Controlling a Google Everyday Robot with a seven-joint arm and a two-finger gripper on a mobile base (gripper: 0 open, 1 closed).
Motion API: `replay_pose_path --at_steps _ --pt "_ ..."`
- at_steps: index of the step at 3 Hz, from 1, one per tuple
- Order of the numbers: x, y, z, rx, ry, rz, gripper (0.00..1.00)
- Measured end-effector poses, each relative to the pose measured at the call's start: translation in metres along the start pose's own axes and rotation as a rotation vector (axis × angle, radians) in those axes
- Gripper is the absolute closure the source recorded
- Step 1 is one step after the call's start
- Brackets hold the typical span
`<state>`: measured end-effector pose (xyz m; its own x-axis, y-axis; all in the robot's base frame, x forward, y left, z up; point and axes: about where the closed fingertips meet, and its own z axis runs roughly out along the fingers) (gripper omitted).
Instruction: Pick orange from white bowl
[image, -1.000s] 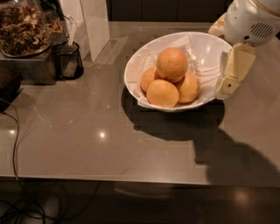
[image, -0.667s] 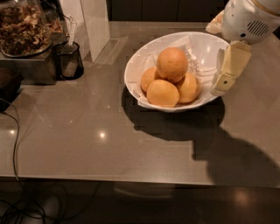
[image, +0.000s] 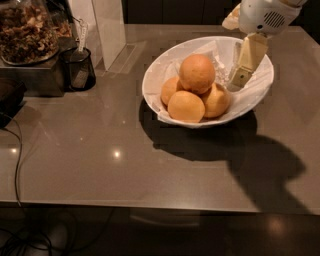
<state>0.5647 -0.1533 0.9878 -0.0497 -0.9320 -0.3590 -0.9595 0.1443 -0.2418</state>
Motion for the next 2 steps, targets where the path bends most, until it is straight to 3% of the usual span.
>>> replay_pose_path --at_steps 2 --pt "-0.021 -0.011 0.036 -0.047 -0.130 0.061 0.00"
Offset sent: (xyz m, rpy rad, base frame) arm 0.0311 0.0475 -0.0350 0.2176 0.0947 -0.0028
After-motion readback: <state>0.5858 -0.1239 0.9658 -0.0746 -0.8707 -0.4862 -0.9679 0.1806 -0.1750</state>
